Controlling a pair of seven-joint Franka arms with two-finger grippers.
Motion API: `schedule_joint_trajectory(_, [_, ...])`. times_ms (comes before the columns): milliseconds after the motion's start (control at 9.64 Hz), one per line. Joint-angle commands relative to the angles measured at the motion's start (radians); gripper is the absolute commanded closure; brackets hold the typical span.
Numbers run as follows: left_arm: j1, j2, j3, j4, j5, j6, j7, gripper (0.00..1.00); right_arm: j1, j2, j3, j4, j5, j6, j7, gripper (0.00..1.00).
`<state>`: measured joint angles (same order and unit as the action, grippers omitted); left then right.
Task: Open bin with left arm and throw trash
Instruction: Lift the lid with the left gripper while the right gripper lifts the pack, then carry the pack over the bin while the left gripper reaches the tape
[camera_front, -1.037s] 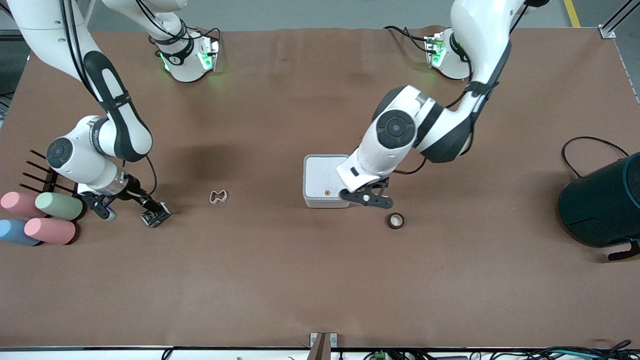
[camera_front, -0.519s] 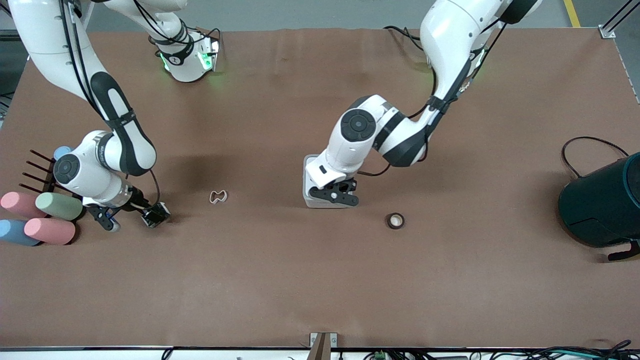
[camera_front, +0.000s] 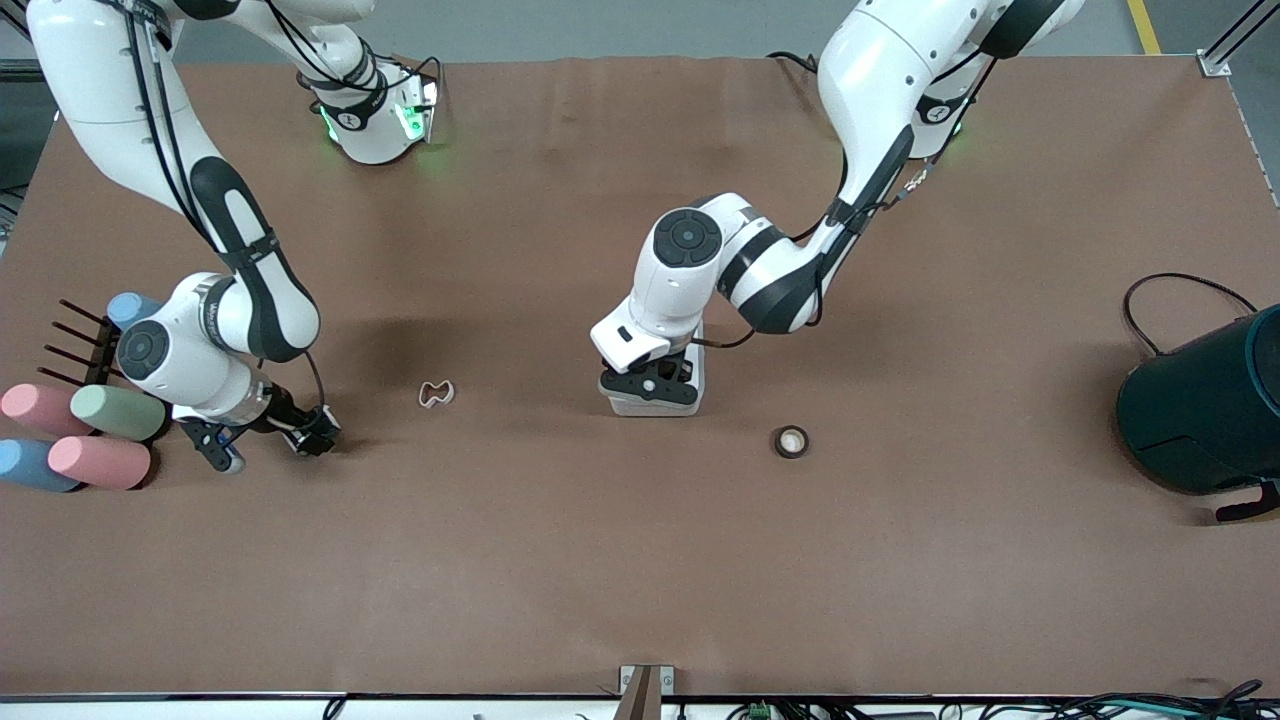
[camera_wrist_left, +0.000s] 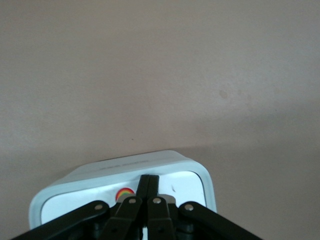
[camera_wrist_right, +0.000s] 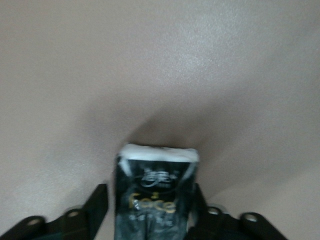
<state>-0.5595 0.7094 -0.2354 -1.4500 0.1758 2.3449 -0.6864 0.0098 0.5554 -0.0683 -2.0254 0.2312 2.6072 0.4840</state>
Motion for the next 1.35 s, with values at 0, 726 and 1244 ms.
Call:
schedule_joint_trajectory(0, [0.050,-0.089,0.002,0.010,0.022,-0.190,0.002,1.00,0.012,0.005,-0.004,0.011,-0.006,-0.013,0.008,0.95])
schedule_joint_trajectory(726, [0.280,-0.124,-0.010,-0.030,-0.002,-0.337,0.315,0.79,0.285,-0.084,0.005,0.421,-0.003,-0.555,0.587,0.98])
schedule_joint_trajectory(1244, [0.294,-0.059,-0.002,-0.194,0.013,-0.057,0.335,0.01,0.587,0.006,0.005,0.546,-0.001,-0.359,1.060,0.97])
